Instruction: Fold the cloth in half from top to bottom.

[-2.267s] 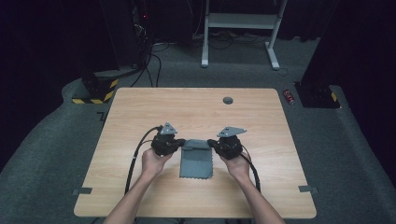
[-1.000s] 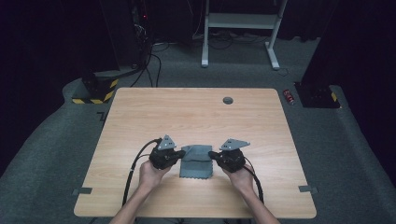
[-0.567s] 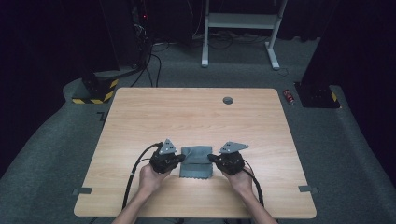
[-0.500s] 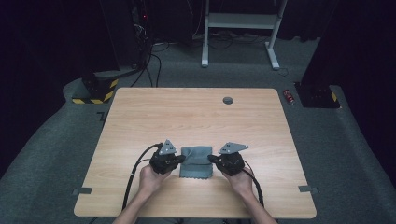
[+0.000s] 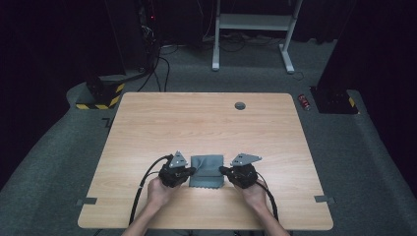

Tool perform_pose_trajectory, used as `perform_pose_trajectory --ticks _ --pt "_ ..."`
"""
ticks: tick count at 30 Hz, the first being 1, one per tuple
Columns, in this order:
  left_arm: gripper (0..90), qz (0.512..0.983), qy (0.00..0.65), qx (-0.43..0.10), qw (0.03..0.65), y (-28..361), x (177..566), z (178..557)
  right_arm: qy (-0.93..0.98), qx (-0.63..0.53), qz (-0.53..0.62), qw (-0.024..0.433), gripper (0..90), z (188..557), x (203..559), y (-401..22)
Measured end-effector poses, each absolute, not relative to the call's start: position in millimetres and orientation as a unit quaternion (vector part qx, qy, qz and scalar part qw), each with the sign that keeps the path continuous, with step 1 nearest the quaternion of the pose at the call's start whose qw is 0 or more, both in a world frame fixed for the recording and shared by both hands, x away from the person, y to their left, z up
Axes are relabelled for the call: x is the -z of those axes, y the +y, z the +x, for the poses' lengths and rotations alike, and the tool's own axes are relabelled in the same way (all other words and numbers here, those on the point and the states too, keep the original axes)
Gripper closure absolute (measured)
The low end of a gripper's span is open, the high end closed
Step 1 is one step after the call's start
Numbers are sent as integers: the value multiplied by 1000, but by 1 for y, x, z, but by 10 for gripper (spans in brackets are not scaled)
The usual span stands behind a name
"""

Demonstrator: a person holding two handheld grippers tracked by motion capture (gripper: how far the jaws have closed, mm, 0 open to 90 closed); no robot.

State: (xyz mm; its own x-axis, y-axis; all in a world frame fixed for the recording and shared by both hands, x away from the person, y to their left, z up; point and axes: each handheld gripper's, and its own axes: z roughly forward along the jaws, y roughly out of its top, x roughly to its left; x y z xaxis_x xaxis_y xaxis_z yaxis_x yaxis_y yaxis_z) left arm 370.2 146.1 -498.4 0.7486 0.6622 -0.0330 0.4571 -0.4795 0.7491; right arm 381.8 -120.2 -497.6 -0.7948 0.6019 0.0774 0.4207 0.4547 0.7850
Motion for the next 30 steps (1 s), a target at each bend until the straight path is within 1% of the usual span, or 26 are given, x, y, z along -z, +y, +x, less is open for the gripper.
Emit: perform_pose_trajectory --ticks 10,19,24,26,30 --pt "885 851 329 -130 389 147 505 363 848 -425 304 91 897 375 509 -121" --pt "869 848 336 -115 395 151 510 359 853 -418 302 84 892 369 516 -121" --pt "840 843 343 -108 401 155 510 356 853 -418 302 78 875 366 517 -121" --pt "805 838 348 -105 407 158 509 354 851 -420 308 69 830 365 516 -122" --pt "755 818 367 -103 431 168 502 353 849 -425 306 71 813 363 514 -125"
